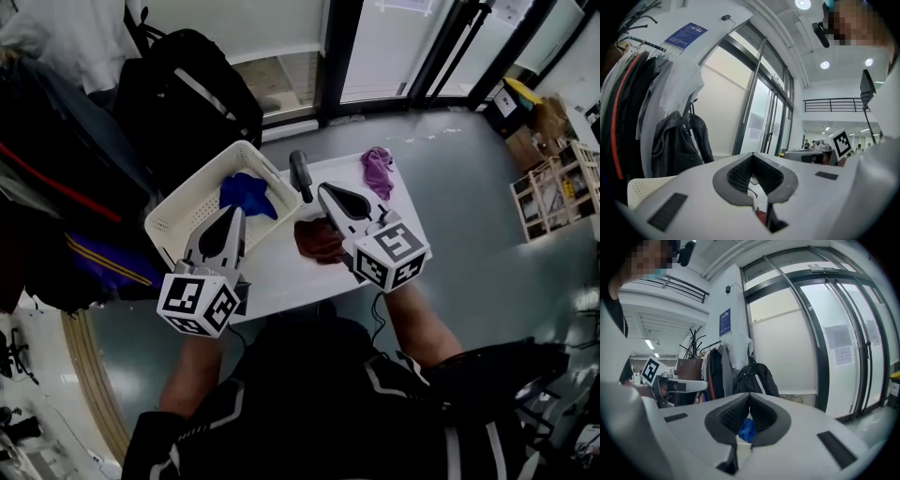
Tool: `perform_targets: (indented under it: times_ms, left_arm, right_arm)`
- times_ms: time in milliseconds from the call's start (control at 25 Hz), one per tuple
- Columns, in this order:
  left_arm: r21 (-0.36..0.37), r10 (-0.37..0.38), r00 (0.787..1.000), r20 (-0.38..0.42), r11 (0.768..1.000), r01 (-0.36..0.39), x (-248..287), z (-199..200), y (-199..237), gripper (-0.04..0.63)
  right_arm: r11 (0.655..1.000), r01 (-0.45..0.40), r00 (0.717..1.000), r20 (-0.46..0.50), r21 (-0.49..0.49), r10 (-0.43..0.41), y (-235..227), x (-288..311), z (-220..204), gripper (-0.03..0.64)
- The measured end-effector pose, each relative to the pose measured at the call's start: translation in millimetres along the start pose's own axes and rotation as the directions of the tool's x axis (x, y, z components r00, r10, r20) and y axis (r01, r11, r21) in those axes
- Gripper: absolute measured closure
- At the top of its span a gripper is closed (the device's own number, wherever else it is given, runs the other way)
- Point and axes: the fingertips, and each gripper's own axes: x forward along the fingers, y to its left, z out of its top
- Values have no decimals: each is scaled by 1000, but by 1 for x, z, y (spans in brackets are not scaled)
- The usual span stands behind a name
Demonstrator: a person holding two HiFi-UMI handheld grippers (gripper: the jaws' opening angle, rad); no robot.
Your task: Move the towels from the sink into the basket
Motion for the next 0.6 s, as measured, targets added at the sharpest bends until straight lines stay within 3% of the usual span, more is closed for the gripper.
perform_targets:
  times_ms: [600]
  left_arm:
    - [43,17,1000,-13,999,-16,-1,-14,-36,591]
  right_arm:
    - [999,-31,999,8,12,31,-6,-18,-7,607]
